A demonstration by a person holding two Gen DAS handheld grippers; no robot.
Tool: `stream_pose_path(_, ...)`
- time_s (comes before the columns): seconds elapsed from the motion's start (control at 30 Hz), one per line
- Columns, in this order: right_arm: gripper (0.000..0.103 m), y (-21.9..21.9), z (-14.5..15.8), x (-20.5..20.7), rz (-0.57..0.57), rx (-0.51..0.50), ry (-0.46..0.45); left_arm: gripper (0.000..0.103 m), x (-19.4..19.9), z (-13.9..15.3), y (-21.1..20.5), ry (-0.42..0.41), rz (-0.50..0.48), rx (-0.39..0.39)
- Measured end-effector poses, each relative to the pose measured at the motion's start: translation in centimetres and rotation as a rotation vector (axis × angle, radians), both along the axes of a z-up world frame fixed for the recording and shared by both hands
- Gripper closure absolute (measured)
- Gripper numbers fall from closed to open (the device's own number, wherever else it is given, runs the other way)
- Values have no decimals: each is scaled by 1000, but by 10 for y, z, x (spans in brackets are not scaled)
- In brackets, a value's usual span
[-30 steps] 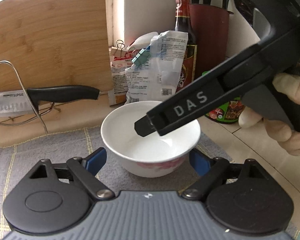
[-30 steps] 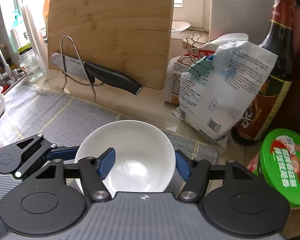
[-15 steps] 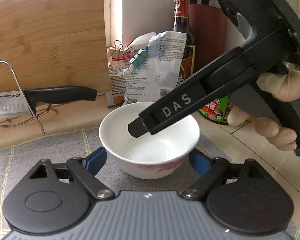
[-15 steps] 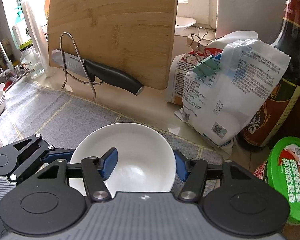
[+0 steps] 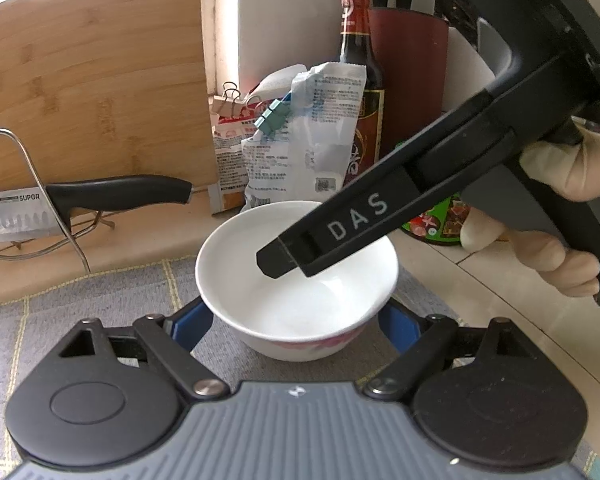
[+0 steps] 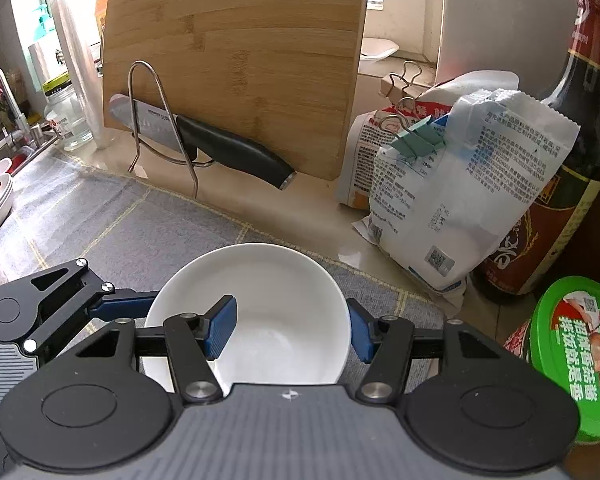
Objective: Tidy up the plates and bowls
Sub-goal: 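Lift the bowl with the right gripper and carry it toward the bowl stack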
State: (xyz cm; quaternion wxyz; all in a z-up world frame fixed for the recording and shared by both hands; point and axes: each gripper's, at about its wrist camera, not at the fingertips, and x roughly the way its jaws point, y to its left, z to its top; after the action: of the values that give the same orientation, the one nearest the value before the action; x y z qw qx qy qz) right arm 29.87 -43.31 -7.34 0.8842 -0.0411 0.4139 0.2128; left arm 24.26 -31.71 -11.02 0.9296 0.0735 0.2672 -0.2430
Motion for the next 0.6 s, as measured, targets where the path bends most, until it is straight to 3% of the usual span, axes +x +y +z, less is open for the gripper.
stream_pose_path(0.6, 39, 16, 20, -36, 9, 51, 12, 14, -34, 19, 18, 32, -26, 55)
